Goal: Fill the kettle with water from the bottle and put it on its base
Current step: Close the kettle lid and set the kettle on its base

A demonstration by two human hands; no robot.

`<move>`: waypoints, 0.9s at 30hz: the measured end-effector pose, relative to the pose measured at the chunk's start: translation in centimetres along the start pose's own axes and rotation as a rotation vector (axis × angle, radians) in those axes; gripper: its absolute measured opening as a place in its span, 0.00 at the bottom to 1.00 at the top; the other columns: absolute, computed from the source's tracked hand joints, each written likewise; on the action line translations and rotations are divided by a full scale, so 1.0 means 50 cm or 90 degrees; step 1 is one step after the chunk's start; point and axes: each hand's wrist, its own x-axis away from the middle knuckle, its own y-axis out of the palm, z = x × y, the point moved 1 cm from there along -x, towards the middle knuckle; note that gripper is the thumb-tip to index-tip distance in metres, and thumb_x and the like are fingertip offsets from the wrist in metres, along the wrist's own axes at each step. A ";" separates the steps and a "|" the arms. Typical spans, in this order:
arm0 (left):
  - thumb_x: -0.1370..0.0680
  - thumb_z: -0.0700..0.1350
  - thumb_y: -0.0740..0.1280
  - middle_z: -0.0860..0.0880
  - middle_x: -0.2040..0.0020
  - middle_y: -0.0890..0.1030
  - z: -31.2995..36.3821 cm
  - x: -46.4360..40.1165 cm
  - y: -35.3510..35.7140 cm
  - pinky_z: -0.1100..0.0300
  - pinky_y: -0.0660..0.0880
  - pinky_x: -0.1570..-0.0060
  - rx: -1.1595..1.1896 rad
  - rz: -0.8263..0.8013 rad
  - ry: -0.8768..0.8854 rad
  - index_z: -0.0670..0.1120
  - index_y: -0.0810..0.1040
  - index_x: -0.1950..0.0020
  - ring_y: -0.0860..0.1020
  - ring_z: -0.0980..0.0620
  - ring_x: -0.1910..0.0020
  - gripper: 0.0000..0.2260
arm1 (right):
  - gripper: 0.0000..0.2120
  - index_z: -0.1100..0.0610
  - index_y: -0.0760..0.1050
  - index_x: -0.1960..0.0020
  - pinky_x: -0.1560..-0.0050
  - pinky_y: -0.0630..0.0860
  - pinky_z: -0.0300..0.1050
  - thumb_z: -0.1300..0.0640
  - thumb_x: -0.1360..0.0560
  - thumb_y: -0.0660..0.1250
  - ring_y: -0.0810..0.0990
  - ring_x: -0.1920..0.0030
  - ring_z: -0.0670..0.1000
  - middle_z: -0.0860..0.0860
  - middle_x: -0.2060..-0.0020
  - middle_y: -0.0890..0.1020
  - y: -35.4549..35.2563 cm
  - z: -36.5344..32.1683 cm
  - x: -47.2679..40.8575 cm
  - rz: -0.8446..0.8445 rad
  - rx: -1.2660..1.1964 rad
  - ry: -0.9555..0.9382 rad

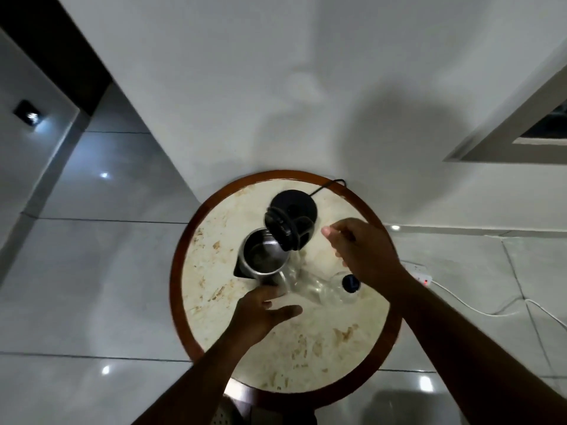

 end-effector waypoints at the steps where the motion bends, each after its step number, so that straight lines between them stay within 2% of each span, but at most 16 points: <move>1: 0.41 0.61 0.80 0.52 0.41 0.81 -0.007 0.008 -0.021 0.59 0.76 0.45 -0.003 0.045 -0.018 0.50 0.79 0.42 0.79 0.54 0.45 0.32 | 0.14 0.49 0.77 0.55 0.56 0.81 0.53 0.39 0.25 0.62 0.81 0.62 0.46 0.48 0.65 0.82 0.013 -0.016 -0.017 -0.005 -0.021 0.014; 3: 0.41 0.62 0.80 0.52 0.44 0.82 -0.010 0.018 -0.062 0.61 0.74 0.49 0.007 0.142 -0.027 0.53 0.78 0.48 0.79 0.57 0.49 0.27 | 0.13 0.52 0.77 0.50 0.48 0.79 0.57 0.43 0.24 0.62 0.81 0.53 0.51 0.50 0.56 0.83 0.037 -0.039 -0.052 -0.034 -0.088 0.053; 4: 0.42 0.62 0.81 0.53 0.44 0.80 -0.008 0.018 -0.082 0.61 0.74 0.50 0.016 0.173 -0.023 0.55 0.75 0.47 0.78 0.57 0.50 0.29 | 0.13 0.53 0.77 0.46 0.45 0.78 0.56 0.45 0.24 0.64 0.79 0.50 0.51 0.51 0.51 0.82 0.050 -0.049 -0.068 -0.066 -0.119 0.073; 6: 0.44 0.61 0.81 0.57 0.40 0.75 0.000 0.006 -0.110 0.58 0.75 0.45 0.009 0.194 0.015 0.54 0.71 0.35 0.77 0.56 0.45 0.41 | 0.16 0.54 0.74 0.38 0.45 0.75 0.47 0.50 0.24 0.66 0.77 0.46 0.49 0.52 0.44 0.79 0.067 -0.053 -0.095 -0.165 -0.123 0.090; 7: 0.44 0.60 0.82 0.61 0.40 0.73 0.006 -0.001 -0.120 0.61 0.74 0.44 -0.001 0.189 0.050 0.53 0.68 0.30 0.75 0.59 0.43 0.46 | 0.18 0.54 0.73 0.36 0.47 0.72 0.44 0.52 0.24 0.66 0.76 0.45 0.49 0.52 0.42 0.78 0.075 -0.054 -0.103 -0.213 -0.103 0.086; 8: 0.43 0.59 0.82 0.69 0.43 0.72 0.015 -0.007 -0.129 0.68 0.72 0.45 -0.012 0.177 0.098 0.56 0.67 0.29 0.74 0.66 0.46 0.46 | 0.19 0.55 0.71 0.34 0.47 0.70 0.42 0.53 0.24 0.67 0.75 0.44 0.49 0.52 0.40 0.77 0.084 -0.058 -0.111 -0.245 -0.079 0.077; 10: 0.41 0.54 0.82 0.79 0.50 0.74 0.036 -0.021 -0.130 0.78 0.69 0.53 -0.053 0.129 0.171 0.70 0.68 0.37 0.74 0.75 0.49 0.38 | 0.22 0.55 0.70 0.32 0.46 0.68 0.41 0.53 0.25 0.68 0.74 0.42 0.48 0.51 0.39 0.76 0.091 -0.056 -0.121 -0.272 -0.043 0.068; 11: 0.40 0.52 0.82 0.78 0.50 0.75 0.041 -0.030 -0.129 0.78 0.69 0.52 -0.062 0.112 0.185 0.74 0.68 0.41 0.74 0.74 0.47 0.36 | 0.24 0.54 0.70 0.32 0.46 0.67 0.41 0.53 0.26 0.69 0.73 0.42 0.48 0.50 0.39 0.75 0.097 -0.056 -0.125 -0.277 -0.018 0.063; 13: 0.40 0.50 0.82 0.72 0.49 0.78 0.038 -0.050 -0.126 0.75 0.71 0.51 -0.049 0.106 0.179 0.74 0.69 0.43 0.77 0.65 0.44 0.35 | 0.23 0.53 0.73 0.36 0.47 0.69 0.43 0.50 0.29 0.70 0.74 0.44 0.49 0.49 0.43 0.76 0.114 -0.058 -0.126 -0.269 0.039 0.058; 14: 0.41 0.49 0.82 0.72 0.50 0.79 0.033 -0.059 -0.126 0.76 0.72 0.53 -0.035 0.105 0.173 0.74 0.69 0.44 0.78 0.66 0.46 0.35 | 0.20 0.54 0.76 0.41 0.49 0.72 0.46 0.49 0.31 0.70 0.77 0.48 0.51 0.50 0.47 0.79 0.125 -0.061 -0.124 -0.260 0.069 0.039; 16: 0.41 0.48 0.82 0.76 0.53 0.78 0.024 -0.068 -0.127 0.80 0.70 0.58 -0.007 0.098 0.163 0.78 0.68 0.46 0.76 0.74 0.51 0.37 | 0.17 0.57 0.79 0.52 0.50 0.74 0.51 0.45 0.34 0.72 0.79 0.54 0.54 0.54 0.55 0.80 0.146 -0.067 -0.118 -0.225 0.160 -0.035; 17: 0.41 0.47 0.82 0.79 0.54 0.77 0.019 -0.069 -0.126 0.82 0.69 0.59 0.001 0.092 0.160 0.81 0.67 0.48 0.74 0.78 0.52 0.38 | 0.19 0.56 0.79 0.52 0.48 0.73 0.52 0.43 0.35 0.73 0.78 0.53 0.55 0.54 0.54 0.79 0.158 -0.068 -0.115 -0.213 0.214 -0.061; 20: 0.39 0.46 0.82 0.84 0.55 0.73 0.016 -0.067 -0.125 0.84 0.67 0.61 0.007 0.076 0.152 0.85 0.64 0.50 0.70 0.84 0.53 0.41 | 0.27 0.53 0.73 0.40 0.38 0.65 0.54 0.39 0.33 0.71 0.74 0.43 0.57 0.55 0.42 0.74 0.190 -0.062 -0.115 -0.211 0.373 -0.106; 24: 0.40 0.48 0.82 0.85 0.54 0.71 0.013 -0.062 -0.129 0.84 0.67 0.61 0.005 0.075 0.157 0.86 0.63 0.48 0.69 0.85 0.52 0.41 | 0.35 0.53 0.69 0.35 0.36 0.62 0.57 0.32 0.33 0.66 0.72 0.40 0.58 0.56 0.37 0.72 0.197 -0.049 -0.121 -0.231 0.452 -0.123; 27: 0.39 0.46 0.82 0.85 0.54 0.71 0.013 -0.066 -0.129 0.84 0.67 0.59 -0.022 0.082 0.164 0.85 0.63 0.49 0.70 0.83 0.52 0.41 | 0.43 0.51 0.62 0.29 0.35 0.63 0.58 0.27 0.35 0.62 0.66 0.35 0.64 0.57 0.31 0.65 0.190 -0.030 -0.122 -0.268 0.477 -0.101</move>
